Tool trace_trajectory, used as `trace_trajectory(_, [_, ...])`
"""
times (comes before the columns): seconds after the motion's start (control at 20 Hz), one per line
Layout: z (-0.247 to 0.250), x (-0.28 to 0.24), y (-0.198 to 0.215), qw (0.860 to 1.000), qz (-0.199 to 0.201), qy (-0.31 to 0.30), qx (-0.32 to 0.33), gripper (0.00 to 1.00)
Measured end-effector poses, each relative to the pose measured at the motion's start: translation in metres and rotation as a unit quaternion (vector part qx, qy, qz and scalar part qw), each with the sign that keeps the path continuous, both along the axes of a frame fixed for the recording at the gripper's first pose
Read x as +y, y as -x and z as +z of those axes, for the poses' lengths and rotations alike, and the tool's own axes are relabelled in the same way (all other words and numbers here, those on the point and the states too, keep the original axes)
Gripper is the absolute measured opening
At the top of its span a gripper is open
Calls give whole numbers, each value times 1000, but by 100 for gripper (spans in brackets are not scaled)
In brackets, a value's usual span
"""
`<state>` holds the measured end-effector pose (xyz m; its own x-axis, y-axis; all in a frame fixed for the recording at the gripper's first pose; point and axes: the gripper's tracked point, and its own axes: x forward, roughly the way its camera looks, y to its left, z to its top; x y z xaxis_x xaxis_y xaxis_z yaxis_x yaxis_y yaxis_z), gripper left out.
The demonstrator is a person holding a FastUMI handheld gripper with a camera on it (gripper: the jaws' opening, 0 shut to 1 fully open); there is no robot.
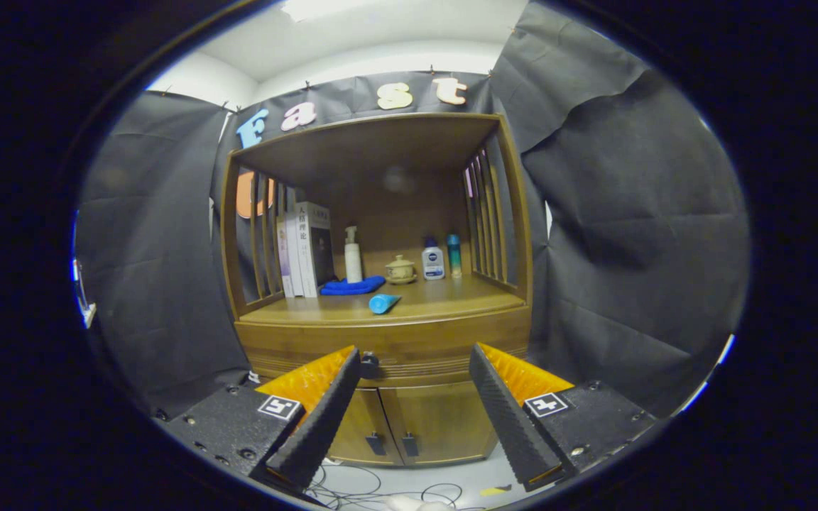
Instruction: Pull open the drawer, take out the items inside it, and place them on the countertop above the cabinet.
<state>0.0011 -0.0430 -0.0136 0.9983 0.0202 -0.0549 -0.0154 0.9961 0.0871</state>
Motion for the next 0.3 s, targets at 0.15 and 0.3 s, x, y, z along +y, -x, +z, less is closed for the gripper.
trace_trajectory(0.15, [1, 6, 2, 1000, 7, 4, 3, 100])
trace_trajectory(0.3, [4, 12, 4, 1000, 12, 12, -1, 100])
